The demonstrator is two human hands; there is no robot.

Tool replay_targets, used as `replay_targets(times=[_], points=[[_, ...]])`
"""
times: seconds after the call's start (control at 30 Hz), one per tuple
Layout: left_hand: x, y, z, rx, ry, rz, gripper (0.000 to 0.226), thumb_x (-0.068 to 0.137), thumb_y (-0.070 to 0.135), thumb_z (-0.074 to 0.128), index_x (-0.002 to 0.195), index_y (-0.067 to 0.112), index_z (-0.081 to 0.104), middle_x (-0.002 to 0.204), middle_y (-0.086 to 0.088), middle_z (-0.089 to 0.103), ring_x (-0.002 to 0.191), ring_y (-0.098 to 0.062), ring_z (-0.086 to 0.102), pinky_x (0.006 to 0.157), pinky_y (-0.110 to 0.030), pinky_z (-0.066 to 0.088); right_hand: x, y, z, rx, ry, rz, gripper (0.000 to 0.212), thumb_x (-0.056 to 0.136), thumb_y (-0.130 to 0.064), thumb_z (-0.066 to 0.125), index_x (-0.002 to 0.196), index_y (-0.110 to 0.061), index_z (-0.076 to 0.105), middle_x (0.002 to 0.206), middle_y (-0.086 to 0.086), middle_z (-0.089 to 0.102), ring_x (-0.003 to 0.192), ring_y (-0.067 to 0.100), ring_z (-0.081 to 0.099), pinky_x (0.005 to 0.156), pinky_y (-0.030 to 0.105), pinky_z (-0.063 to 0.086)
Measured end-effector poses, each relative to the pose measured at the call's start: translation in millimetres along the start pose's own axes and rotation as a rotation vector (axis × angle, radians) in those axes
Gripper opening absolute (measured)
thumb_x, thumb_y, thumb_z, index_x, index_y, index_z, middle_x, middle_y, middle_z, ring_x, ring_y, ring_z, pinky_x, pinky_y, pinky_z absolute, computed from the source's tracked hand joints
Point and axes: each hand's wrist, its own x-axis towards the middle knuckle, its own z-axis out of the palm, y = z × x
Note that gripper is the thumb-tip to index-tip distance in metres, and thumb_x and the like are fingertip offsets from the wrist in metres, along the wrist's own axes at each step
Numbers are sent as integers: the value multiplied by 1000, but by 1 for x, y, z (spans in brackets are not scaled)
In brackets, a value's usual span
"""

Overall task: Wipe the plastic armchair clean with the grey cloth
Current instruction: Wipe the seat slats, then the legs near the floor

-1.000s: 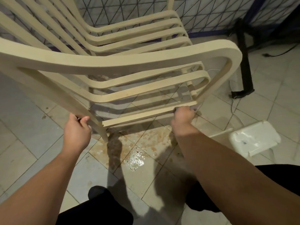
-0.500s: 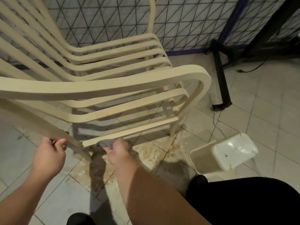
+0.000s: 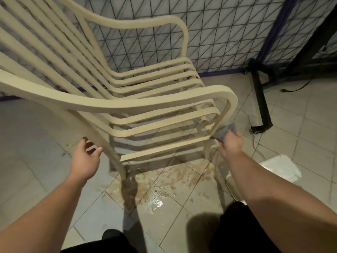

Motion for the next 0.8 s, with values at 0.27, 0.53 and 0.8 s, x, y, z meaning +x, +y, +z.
replay_targets(times=[0.27,0.53,0.8], points=[[-24,49,-48,-62,25,91,55,100,21,60,151,15,39,145,0,53,118,-13,54,102,-31,43,-167,-41,90,143,-371,-42,19,99,-12,51,116,-18,58,119,14,63,102,22,62,92,31,49],[-42,72,-119,-234,145,166,45,102,14,55,145,21,46,139,0,57,114,-15,57,93,-24,44,-310,-62,83,-336,-328,-753,28,103,-22,44,129,-19,55,120,-1,59,109,17,54,89,33,43],[-50,127,-210,-491,363,355,33,103,43,45,136,43,45,138,7,54,126,-15,56,109,-48,46,-300,-49,150,-1035,-491,-1258,43,96,-9,53,135,-26,60,141,-3,57,133,22,44,116,43,28]])
